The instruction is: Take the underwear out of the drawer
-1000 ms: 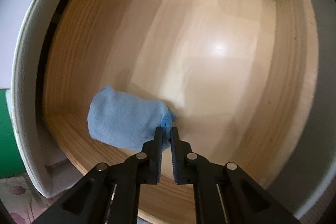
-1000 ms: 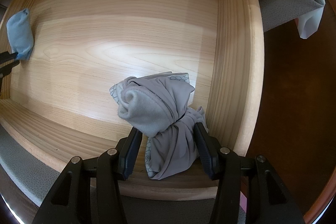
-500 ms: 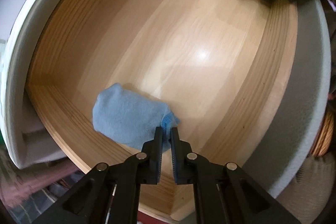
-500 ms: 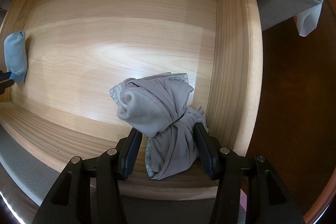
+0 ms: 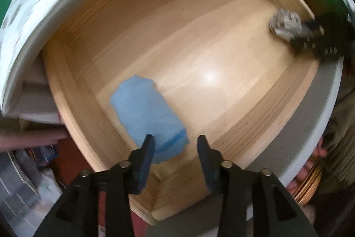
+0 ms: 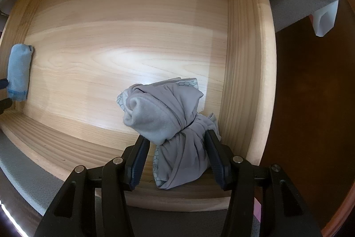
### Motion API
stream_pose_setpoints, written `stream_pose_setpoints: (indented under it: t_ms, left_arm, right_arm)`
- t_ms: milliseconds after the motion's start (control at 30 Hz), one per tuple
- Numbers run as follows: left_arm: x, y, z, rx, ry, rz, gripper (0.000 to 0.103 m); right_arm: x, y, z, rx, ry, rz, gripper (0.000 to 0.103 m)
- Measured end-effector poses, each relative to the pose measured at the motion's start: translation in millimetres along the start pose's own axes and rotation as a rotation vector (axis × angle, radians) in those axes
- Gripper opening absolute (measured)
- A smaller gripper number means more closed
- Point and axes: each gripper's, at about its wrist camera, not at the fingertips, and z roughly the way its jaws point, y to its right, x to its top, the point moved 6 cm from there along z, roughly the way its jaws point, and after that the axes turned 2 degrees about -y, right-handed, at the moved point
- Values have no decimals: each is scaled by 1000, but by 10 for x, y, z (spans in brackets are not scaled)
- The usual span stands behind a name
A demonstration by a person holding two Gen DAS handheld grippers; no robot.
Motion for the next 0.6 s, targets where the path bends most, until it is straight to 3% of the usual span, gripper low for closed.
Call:
stream_pose_setpoints:
  t_ms: [100,133,300,533,600]
  left_arm:
    - [-20,-38,-67,-19,39,-78,42]
    - [-159,-70,-58,-22,46,-95,42]
    - [-236,-171,-155,21,99,-276,43]
    - [-339,-339,87,10,31,-474,43]
    - [-545,-395,270,10,28,-512,43]
  right_arm:
    - [-2,23,-13,6,3,2,50]
    - [-5,34,-28,7,3,2,50]
    - [-8,40,-26,7,3,3,50]
    - [-5,38,-25,7,3,1,50]
    - [-6,51,-37,6,2,0,50]
